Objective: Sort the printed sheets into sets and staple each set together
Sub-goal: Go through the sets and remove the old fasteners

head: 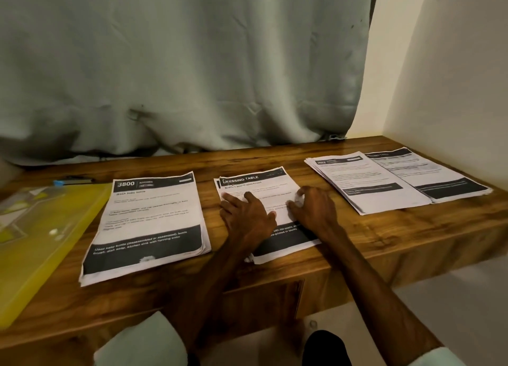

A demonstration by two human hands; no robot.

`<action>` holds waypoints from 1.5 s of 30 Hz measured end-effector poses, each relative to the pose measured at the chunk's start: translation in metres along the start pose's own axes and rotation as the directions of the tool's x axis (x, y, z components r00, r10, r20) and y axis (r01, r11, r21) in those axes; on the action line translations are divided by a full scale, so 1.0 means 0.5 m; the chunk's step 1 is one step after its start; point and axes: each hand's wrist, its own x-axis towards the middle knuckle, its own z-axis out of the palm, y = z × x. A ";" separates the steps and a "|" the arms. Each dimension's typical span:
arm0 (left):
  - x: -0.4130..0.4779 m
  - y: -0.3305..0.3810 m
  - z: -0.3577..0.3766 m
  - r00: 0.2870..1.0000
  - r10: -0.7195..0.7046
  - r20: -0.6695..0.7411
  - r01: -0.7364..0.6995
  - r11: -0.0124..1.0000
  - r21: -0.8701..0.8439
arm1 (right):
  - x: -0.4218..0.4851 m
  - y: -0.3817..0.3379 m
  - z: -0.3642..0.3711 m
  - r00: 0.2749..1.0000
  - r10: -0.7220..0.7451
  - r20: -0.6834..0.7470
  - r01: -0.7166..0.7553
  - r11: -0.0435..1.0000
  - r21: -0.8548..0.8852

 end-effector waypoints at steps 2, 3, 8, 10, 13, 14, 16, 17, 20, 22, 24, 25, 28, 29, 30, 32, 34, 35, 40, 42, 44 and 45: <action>0.002 -0.003 0.015 1.000 0.011 0.006 -0.011 0.998 -0.060 | -0.003 -0.002 -0.003 1.000 0.001 -0.001 -0.001 1.000 -0.015; 0.003 0.000 0.022 1.000 0.022 -0.004 -0.022 0.996 -0.081 | -0.003 0.000 -0.006 1.000 0.007 -0.005 -0.007 1.000 -0.015; 0.011 0.026 0.044 0.999 0.033 -0.034 -0.038 0.989 -0.140 | 0.016 0.021 -0.023 0.998 0.069 0.001 -0.069 0.998 0.001; 0.016 0.042 0.054 0.998 0.033 -0.050 -0.040 0.988 -0.148 | 0.028 0.033 -0.030 0.996 0.094 0.002 -0.094 0.996 -0.006; 0.023 0.067 0.071 0.997 0.033 -0.070 -0.044 0.987 -0.154 | 0.040 0.046 -0.040 0.994 0.109 -0.014 -0.109 0.994 -0.029; 0.025 0.075 0.077 0.997 0.034 -0.075 -0.046 0.987 -0.157 | 0.042 0.048 -0.041 0.994 0.105 -0.034 -0.106 0.994 -0.034; 0.029 0.093 0.087 0.997 0.031 -0.077 -0.043 0.986 -0.159 | 0.042 0.046 -0.043 0.992 0.095 -0.087 -0.097 0.995 -0.012; 0.032 0.102 0.092 0.997 0.026 -0.078 -0.038 0.986 -0.161 | 0.041 0.045 -0.042 0.990 0.086 -0.109 -0.085 0.996 0.015; 0.038 0.128 0.100 0.997 0.001 -0.078 -0.016 0.980 -0.196 | 0.032 0.036 -0.038 0.994 -0.001 -0.112 0.009 0.998 0.067; 0.036 0.134 0.095 0.998 -0.001 -0.071 -0.015 0.976 -0.215 | 0.020 0.026 -0.031 0.993 -0.062 -0.098 0.072 0.993 0.096; 0.034 0.119 0.073 0.999 0.028 -0.036 -0.035 0.979 -0.203 | 0.007 0.010 -0.024 0.989 -0.100 -0.112 0.115 0.983 0.144; 0.032 0.104 0.054 0.998 0.051 -0.024 -0.055 0.980 -0.189 | -0.002 -0.001 -0.024 0.986 -0.114 -0.125 0.135 0.976 0.172; 0.026 0.025 -0.017 0.991 0.090 -0.099 -0.100 0.989 -0.107 | -0.028 -0.056 -0.014 0.980 -0.156 -0.127 0.186 0.943 0.276; 0.023 -0.006 -0.043 0.987 0.086 -0.136 -0.097 0.993 -0.073 | -0.038 -0.081 -0.007 0.985 -0.143 -0.100 0.168 0.932 0.321; 0.023 -0.037 -0.068 0.984 0.070 -0.164 -0.077 0.996 -0.034 | -0.045 -0.106 0.003 0.990 -0.126 -0.060 0.139 0.921 0.365; 0.020 -0.104 -0.114 0.982 0.009 -0.186 -0.004 1.000 0.023 | -0.059 -0.165 0.032 0.991 -0.128 0.030 0.103 0.901 0.421; 0.016 -0.174 -0.148 0.979 -0.043 -0.198 0.057 0.996 0.065 | -0.071 -0.223 0.062 0.983 -0.150 0.106 0.090 0.898 0.431; 0.015 -0.206 -0.159 0.978 -0.060 -0.199 0.077 0.994 0.081 | -0.074 -0.246 0.077 0.978 -0.160 0.138 0.089 0.905 0.416; 0.017 -0.349 -0.195 0.976 -0.062 -0.208 0.100 0.979 0.179 | -0.080 -0.335 0.132 0.948 -0.192 0.254 0.082 0.917 0.390; 0.013 -0.394 -0.194 0.988 -0.050 -0.147 0.082 0.973 0.215 | -0.080 -0.358 0.141 0.941 -0.199 0.273 0.088 0.924 0.372; 0.005 -0.425 -0.176 0.994 -0.052 -0.096 0.070 0.980 0.186 | -0.078 -0.377 0.140 0.934 -0.200 0.295 0.093 0.935 0.341; 0.002 -0.434 -0.163 0.995 -0.044 -0.092 0.060 0.983 0.173 | -0.076 -0.384 0.137 0.932 -0.202 0.299 0.102 0.942 0.319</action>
